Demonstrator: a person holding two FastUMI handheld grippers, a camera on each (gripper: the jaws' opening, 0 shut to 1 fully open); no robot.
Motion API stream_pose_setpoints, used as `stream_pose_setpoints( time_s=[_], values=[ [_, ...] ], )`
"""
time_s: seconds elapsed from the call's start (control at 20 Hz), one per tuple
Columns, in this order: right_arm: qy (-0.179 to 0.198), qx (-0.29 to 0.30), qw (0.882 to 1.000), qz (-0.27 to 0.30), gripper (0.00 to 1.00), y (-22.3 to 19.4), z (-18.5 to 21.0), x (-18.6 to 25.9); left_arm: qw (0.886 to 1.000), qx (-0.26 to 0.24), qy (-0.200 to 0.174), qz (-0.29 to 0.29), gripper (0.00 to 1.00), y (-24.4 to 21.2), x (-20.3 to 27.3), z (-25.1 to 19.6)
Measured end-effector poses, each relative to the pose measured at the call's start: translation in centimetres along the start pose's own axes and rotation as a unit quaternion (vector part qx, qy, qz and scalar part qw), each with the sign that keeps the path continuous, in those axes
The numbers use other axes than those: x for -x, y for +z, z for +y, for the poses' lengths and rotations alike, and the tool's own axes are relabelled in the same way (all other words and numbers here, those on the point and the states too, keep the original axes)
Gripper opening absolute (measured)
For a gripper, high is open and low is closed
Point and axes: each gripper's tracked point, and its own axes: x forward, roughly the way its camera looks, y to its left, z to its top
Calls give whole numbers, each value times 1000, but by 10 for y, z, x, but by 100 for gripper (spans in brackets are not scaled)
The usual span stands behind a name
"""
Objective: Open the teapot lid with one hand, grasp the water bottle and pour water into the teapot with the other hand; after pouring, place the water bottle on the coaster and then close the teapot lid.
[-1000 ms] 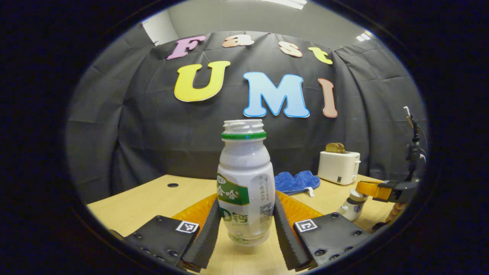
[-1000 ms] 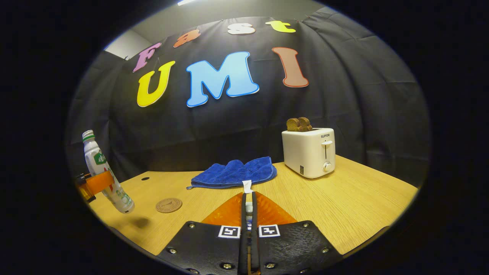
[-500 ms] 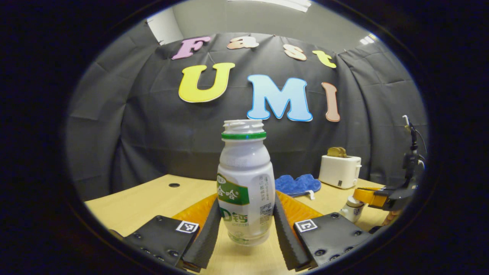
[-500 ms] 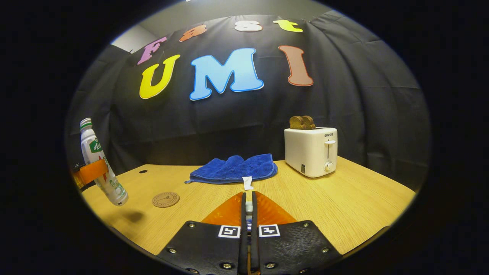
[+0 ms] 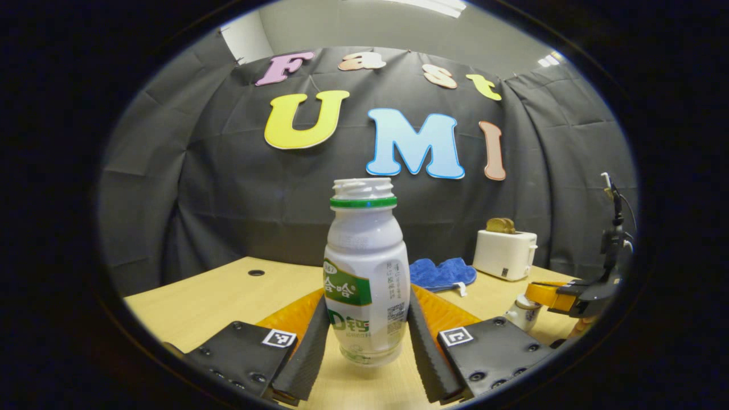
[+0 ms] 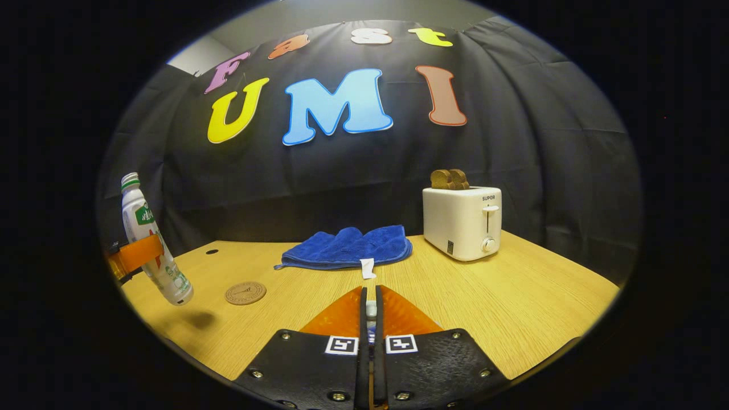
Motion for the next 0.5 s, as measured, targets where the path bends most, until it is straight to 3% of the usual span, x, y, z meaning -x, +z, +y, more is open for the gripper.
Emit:
stream_pose_setpoints(
  time_s=[0.4, 0.45, 0.5],
  values=[
    [-7, 14, 1000, 3, 4, -4, 1, 0, 1000, 3, -4, 6, 80, -5, -3, -4],
    [-7, 15, 1000, 5, 7, -4, 2, 1, 1000, 3, -3, 8, 76, -6, -3, -4],
    [-7, 15, 1000, 2, 9, -4, 1, 0, 1000, 3, -3, 9, 80, -7, -5, -2]
  ],
)
